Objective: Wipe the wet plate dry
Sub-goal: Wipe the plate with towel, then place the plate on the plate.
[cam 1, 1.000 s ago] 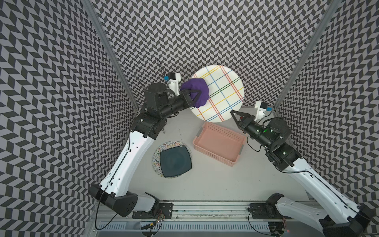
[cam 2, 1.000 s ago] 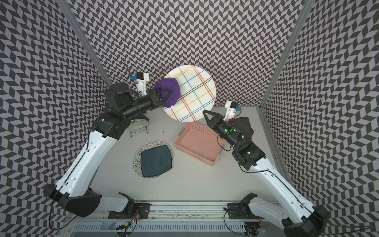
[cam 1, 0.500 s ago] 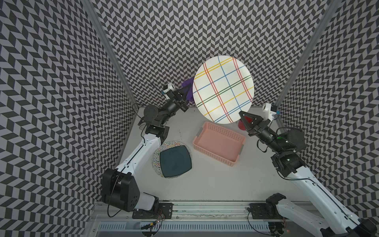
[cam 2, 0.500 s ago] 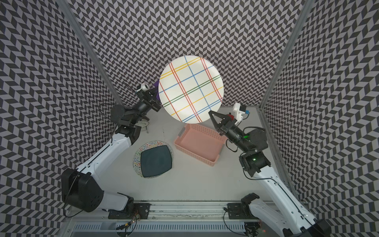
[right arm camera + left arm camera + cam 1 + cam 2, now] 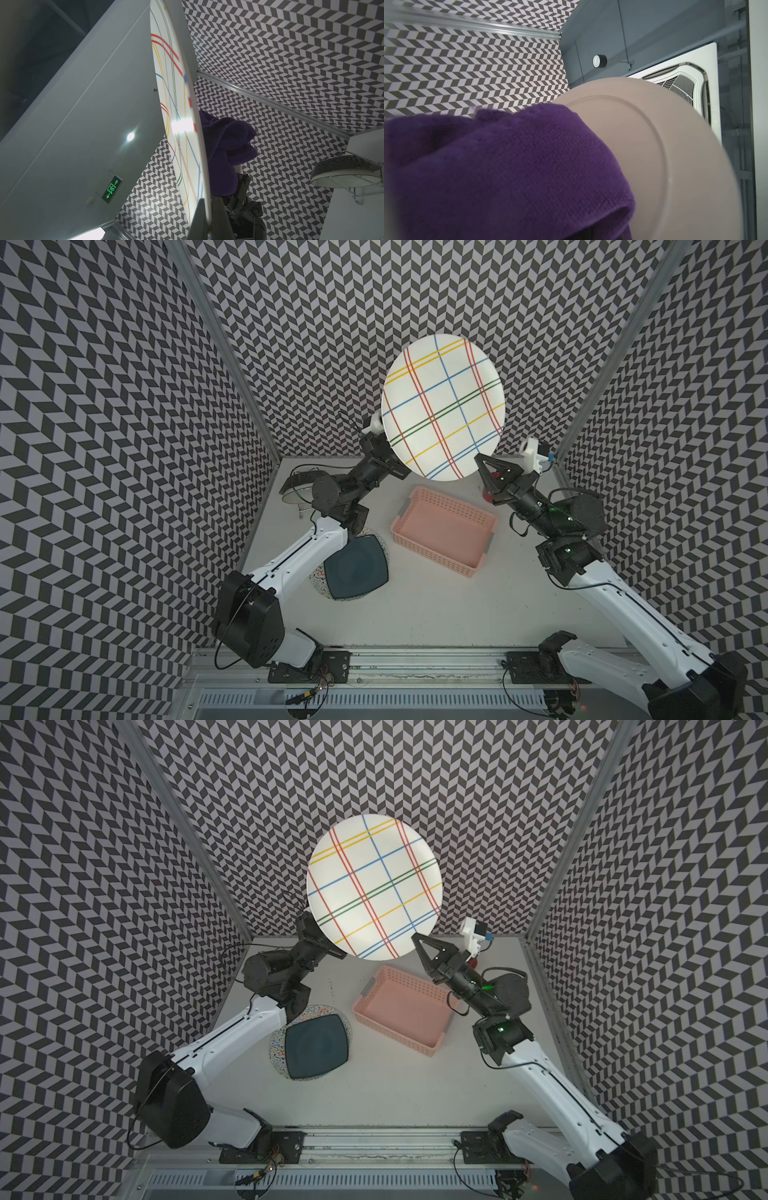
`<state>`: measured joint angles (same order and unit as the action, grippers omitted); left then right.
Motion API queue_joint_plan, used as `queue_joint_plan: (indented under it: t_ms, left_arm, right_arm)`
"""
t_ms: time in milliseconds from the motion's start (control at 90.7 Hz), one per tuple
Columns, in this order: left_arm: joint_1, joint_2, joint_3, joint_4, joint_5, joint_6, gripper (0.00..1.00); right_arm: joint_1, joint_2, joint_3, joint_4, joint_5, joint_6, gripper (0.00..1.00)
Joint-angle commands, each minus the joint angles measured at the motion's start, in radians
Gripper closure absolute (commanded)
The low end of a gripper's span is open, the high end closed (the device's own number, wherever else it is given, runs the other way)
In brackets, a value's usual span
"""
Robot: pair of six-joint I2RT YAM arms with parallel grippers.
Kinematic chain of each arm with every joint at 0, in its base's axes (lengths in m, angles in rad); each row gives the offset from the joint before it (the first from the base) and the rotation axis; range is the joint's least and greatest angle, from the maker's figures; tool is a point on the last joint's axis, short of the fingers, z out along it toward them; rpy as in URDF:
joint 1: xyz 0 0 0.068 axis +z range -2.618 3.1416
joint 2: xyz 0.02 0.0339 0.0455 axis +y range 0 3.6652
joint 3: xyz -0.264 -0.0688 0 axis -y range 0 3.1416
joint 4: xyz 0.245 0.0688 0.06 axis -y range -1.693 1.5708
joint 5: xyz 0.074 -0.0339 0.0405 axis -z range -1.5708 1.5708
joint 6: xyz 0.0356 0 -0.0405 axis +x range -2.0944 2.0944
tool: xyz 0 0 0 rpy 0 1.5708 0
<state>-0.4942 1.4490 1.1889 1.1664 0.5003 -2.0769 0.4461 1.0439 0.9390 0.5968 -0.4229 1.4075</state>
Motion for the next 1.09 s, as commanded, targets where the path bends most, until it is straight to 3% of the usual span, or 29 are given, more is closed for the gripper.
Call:
queue_joint_plan:
  t_ms: [0, 121, 221, 287, 342, 397, 485, 540, 629, 695, 838, 970, 1081]
  left_arm:
    - [0.062, -0.056, 0.019, 0.095, -0.012, -0.077, 1.00]
    - [0.021, -0.054, 0.019, 0.055, 0.000, -0.031, 1.00]
    - [-0.020, -0.091, -0.043, 0.009, -0.024, 0.027, 1.00]
    - [-0.011, -0.156, -0.072, -0.121, -0.036, 0.121, 1.00]
    - [0.020, -0.242, -0.041, -0.314, -0.022, 0.275, 1.00]
    - [0.054, -0.306, 0.040, -0.621, -0.023, 0.503, 1.00]
    - [0.074, -0.372, 0.206, -1.120, -0.149, 0.864, 1.00]
    - [0.074, -0.396, 0.278, -1.302, -0.239, 1.019, 1.00]
    - [0.075, -0.422, 0.351, -1.457, -0.330, 1.165, 1.00]
    - [0.077, -0.418, 0.418, -1.572, -0.376, 1.250, 1.00]
    - [0.077, -0.403, 0.521, -1.752, -0.462, 1.386, 1.00]
    - [0.077, -0.432, 0.501, -1.803, -0.500, 1.428, 1.00]
    - [0.077, -0.457, 0.442, -1.801, -0.483, 1.411, 1.00]
  right_arm:
    - [0.000, -0.010, 0.030, -0.028, -0.034, -0.032, 1.00]
    - [0.105, 0.000, 0.016, -0.030, -0.010, -0.065, 1.00]
    - [0.106, 0.007, 0.022, 0.004, 0.072, -0.056, 1.00]
    - [0.064, 0.012, 0.046, -0.003, 0.101, -0.042, 1.00]
    - [0.007, 0.017, 0.057, -0.025, 0.100, -0.026, 1.00]
    - [-0.036, 0.010, 0.050, -0.043, 0.099, -0.010, 1.00]
    - [-0.092, -0.006, 0.037, -0.144, 0.090, -0.014, 1.00]
    - [-0.098, -0.015, 0.029, -0.228, 0.089, -0.053, 1.00]
    - [-0.093, -0.007, 0.020, -0.341, 0.012, -0.145, 1.00]
    - [-0.038, 0.006, 0.005, -0.419, -0.012, -0.209, 1.00]
    - [0.183, 0.015, -0.079, -0.484, 0.101, -0.281, 1.00]
    - [0.383, 0.079, -0.157, -0.415, 0.215, -0.250, 1.00]
    - [0.485, 0.192, -0.158, -0.359, 0.279, -0.235, 1.00]
